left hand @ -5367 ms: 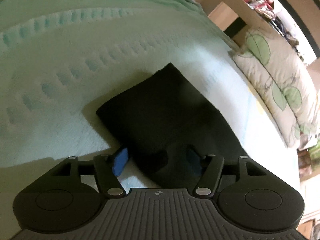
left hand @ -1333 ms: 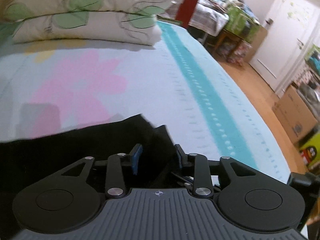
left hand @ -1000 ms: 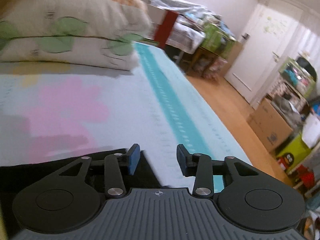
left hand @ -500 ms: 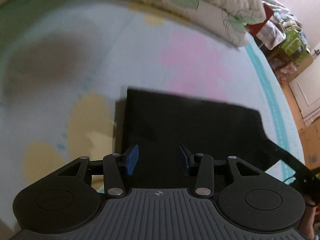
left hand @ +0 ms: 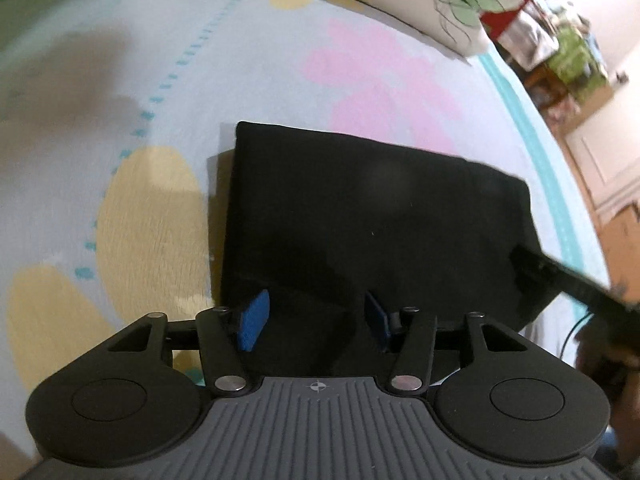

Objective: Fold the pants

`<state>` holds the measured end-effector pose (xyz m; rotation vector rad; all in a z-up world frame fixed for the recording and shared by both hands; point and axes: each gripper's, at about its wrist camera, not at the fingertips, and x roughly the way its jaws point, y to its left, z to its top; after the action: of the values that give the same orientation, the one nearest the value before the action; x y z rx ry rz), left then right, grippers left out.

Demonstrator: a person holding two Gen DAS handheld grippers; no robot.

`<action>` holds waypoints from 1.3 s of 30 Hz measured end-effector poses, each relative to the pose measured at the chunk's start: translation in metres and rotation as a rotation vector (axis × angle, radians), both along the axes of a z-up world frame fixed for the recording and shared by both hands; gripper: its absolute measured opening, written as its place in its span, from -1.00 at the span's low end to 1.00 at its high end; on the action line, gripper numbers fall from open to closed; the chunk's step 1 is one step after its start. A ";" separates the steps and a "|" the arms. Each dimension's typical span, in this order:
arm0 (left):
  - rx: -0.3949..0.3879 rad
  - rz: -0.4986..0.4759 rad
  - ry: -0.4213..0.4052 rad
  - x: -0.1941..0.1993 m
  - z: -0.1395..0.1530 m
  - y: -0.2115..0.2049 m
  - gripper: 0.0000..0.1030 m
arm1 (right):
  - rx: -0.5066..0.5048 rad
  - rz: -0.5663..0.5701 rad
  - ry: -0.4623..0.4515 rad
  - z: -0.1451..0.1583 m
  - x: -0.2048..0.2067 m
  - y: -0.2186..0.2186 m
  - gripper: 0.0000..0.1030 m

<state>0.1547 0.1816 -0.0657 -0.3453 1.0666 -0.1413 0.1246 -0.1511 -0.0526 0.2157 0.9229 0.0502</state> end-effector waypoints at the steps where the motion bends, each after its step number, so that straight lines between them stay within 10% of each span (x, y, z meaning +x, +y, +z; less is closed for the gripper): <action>1: -0.009 0.009 0.000 0.000 0.000 0.002 0.00 | 0.002 0.013 0.004 0.000 0.002 -0.001 0.20; 5: -0.001 0.016 -0.010 -0.012 0.001 0.012 0.00 | -0.028 0.059 0.004 0.000 0.003 0.003 0.11; 11: -0.002 0.035 -0.039 -0.018 0.007 0.012 0.00 | -0.134 0.071 -0.111 0.017 -0.013 0.012 -0.81; 15: -0.034 0.044 -0.085 -0.025 0.017 0.013 0.00 | -0.180 0.087 -0.248 0.038 -0.030 0.020 -0.92; 20: 0.000 0.029 -0.169 -0.032 0.031 0.010 0.00 | -0.290 0.070 -0.289 0.044 -0.037 0.026 -0.92; 26: 0.045 0.025 -0.094 -0.021 0.012 0.003 0.01 | -0.272 -0.005 -0.073 0.013 -0.016 0.004 -0.80; 30: 0.196 -0.010 0.001 -0.012 -0.004 -0.004 0.00 | -0.264 -0.087 -0.097 0.020 -0.021 -0.001 -0.53; 34: 0.073 0.051 -0.071 -0.011 0.014 0.004 0.01 | -0.307 -0.045 -0.231 0.040 -0.035 0.013 -0.43; 39: 0.146 0.033 -0.155 0.007 0.018 -0.009 0.05 | -0.319 0.047 -0.210 0.031 -0.015 0.031 -0.33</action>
<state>0.1620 0.1728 -0.0474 -0.2164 0.9117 -0.0587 0.1100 -0.1200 -0.0213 -0.1066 0.7144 -0.0311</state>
